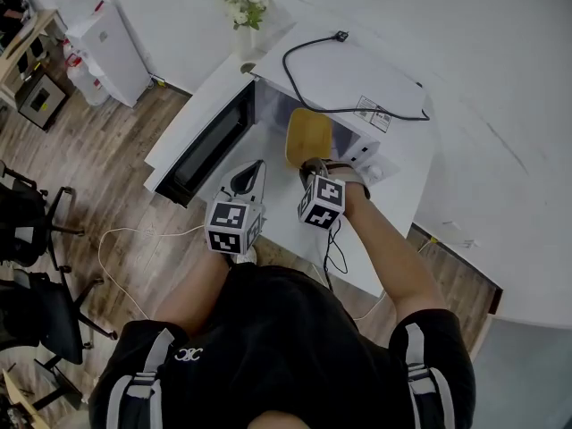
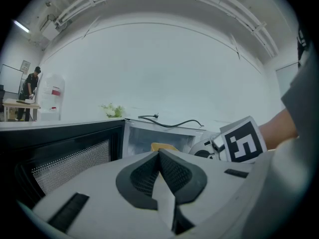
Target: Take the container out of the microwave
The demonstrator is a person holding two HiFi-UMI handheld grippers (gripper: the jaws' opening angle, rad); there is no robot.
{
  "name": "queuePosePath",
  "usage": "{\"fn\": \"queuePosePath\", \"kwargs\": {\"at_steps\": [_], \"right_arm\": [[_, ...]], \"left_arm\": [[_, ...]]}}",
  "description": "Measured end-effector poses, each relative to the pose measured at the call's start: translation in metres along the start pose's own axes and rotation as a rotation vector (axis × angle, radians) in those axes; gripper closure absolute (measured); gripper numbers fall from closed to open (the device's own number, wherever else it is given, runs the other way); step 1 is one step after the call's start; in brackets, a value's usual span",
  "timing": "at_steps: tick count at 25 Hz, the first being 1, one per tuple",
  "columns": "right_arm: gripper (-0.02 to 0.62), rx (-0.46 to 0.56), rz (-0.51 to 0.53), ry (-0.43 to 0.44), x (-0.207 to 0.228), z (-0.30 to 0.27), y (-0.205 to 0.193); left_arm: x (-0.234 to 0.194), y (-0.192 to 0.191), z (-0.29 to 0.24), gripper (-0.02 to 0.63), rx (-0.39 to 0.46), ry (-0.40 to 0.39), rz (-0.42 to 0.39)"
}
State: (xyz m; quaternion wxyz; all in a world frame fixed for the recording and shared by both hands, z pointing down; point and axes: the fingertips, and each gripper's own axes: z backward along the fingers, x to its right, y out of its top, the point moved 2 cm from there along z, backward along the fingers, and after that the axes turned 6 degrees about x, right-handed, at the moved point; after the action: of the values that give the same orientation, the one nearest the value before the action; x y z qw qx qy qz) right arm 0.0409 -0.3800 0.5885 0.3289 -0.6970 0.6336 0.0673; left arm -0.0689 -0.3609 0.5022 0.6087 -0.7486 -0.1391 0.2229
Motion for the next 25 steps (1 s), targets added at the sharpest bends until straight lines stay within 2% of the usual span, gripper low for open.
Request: {"fn": "queuePosePath", "kwargs": {"at_steps": [8, 16, 25], "right_arm": [[0.578, 0.054, 0.071, 0.032, -0.046, 0.034, -0.002], [0.578, 0.071, 0.128, 0.072, -0.09, 0.056, -0.023], [0.578, 0.075, 0.134, 0.088, -0.109, 0.077, -0.04]], "left_arm": [[0.023, -0.02, 0.026, 0.597, -0.019, 0.029, -0.003], [0.043, -0.038, 0.048, 0.597, -0.045, 0.071, -0.006], [0.068, -0.048, 0.06, 0.597, -0.057, 0.1, -0.014]]}}
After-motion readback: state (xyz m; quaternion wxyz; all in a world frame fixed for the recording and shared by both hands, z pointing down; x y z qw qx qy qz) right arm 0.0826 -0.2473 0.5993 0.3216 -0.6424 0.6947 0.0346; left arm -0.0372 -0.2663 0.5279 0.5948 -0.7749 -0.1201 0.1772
